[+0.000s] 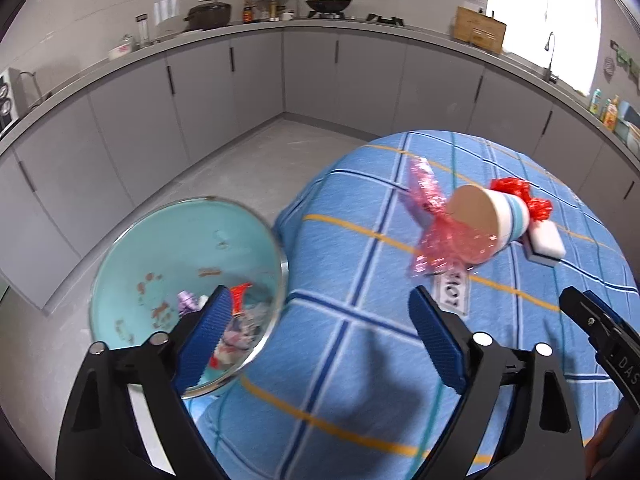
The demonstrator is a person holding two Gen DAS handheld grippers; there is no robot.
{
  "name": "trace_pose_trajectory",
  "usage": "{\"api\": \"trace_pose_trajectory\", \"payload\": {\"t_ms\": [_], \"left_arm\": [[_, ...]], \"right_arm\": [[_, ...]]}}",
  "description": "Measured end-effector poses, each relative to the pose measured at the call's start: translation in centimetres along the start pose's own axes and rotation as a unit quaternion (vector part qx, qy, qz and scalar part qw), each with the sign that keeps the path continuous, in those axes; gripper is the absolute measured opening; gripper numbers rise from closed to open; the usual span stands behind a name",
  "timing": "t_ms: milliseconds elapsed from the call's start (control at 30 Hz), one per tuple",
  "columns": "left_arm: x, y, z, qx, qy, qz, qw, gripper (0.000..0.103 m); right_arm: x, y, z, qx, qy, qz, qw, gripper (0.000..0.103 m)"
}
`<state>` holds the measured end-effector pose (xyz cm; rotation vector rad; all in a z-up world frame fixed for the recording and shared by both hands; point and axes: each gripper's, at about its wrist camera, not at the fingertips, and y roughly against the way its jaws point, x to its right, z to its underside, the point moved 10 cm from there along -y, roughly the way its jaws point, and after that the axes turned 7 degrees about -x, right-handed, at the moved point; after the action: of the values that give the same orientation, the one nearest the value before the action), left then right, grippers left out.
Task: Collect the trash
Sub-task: 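Move both open tools back toward the pink bag and white sponge, then grasp the white sponge with the right tool while the left tool grasps the pink plastic bag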
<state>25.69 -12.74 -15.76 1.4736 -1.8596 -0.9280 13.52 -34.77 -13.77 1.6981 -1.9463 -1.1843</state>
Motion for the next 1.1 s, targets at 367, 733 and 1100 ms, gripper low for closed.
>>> {"api": "trace_pose_trajectory", "payload": {"t_ms": [367, 733, 1100], "left_arm": [[4.5, -3.1, -2.2, -0.007, -0.022, 0.034, 0.9992, 0.074], [6.5, -6.3, -2.6, -0.027, -0.038, 0.037, 0.9982, 0.074], [8.3, -8.1, -2.7, -0.047, -0.053, 0.070, 0.9950, 0.054]], "right_arm": [[4.7, -1.2, -2.4, 0.002, -0.023, 0.032, 0.999, 0.054], [6.2, -5.4, -4.3, -0.025, -0.015, 0.069, 0.997, 0.057], [6.3, -7.3, -5.1, -0.036, -0.014, 0.070, 0.997, 0.057]]}}
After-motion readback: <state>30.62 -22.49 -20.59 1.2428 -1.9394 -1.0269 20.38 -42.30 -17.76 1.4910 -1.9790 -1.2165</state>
